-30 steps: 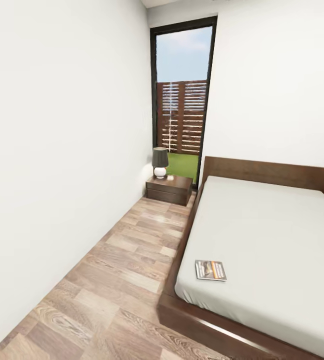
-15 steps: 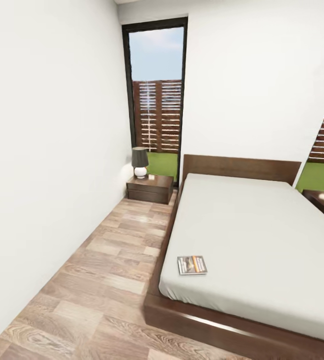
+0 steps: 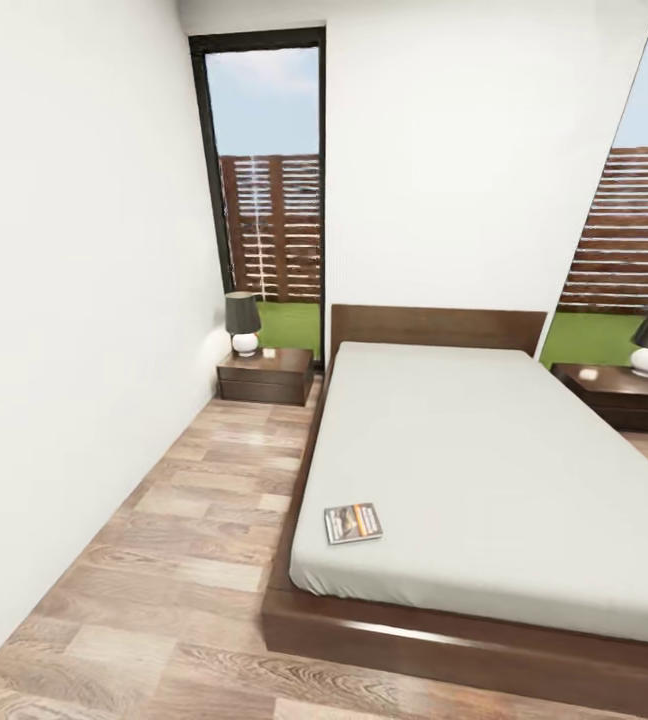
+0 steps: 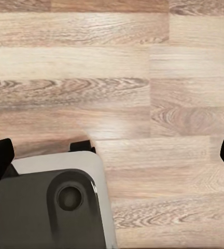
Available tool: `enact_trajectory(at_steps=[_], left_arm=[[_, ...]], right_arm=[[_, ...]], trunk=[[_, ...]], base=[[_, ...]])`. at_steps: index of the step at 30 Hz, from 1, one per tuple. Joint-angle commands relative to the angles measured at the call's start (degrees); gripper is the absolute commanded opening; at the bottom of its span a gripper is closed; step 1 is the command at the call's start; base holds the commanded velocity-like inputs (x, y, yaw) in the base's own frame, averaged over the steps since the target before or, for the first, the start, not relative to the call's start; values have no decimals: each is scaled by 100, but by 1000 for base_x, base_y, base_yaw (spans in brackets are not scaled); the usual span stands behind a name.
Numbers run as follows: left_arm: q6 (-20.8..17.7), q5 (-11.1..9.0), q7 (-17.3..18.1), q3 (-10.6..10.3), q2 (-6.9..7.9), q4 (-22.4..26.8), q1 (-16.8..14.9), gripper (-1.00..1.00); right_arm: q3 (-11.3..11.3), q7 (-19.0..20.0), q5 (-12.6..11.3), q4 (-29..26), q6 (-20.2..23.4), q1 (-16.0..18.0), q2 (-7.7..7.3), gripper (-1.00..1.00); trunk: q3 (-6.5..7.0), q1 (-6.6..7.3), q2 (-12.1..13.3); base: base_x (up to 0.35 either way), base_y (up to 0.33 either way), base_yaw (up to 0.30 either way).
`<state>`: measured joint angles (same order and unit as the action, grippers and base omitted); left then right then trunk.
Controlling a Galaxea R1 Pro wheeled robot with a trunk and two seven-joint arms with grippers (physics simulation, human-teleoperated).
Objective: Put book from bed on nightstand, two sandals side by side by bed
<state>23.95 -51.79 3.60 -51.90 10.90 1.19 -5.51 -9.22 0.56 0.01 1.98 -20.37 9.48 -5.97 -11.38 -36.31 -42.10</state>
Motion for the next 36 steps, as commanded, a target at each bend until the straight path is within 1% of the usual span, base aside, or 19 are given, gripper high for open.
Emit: enact_trajectory(at_steps=[1, 10, 18, 26, 36], left_arm=[[9, -61, 37, -28, 1, 1, -2, 100], [6, -53, 36, -36, 2, 3, -3, 100], [5, -46, 42, -45, 1, 3, -3, 100], [4, -37, 48, -48, 0, 4, -3, 100], [11, -34, 47, -48, 0, 4, -3, 100]], right_arm=[[-27, 6, 0, 19, -37, 10, 1, 100], [-26, 6, 1, 15, -37, 10, 15, 100], [-26, 6, -1, 14, -37, 10, 36, 100], [-30, 6, -1, 13, -37, 10, 30, 100], [-28, 6, 0, 13, -37, 10, 27, 100]], trunk=[[-12, -1, -7], [-29, -1, -7], [-34, -1, -7], [-48, -1, -7], [-68, -1, -7]], base=[[0, 0, -151], [3, 4, -84], [77, 88, -67], [142, 147, -206], [53, 54, -198]])
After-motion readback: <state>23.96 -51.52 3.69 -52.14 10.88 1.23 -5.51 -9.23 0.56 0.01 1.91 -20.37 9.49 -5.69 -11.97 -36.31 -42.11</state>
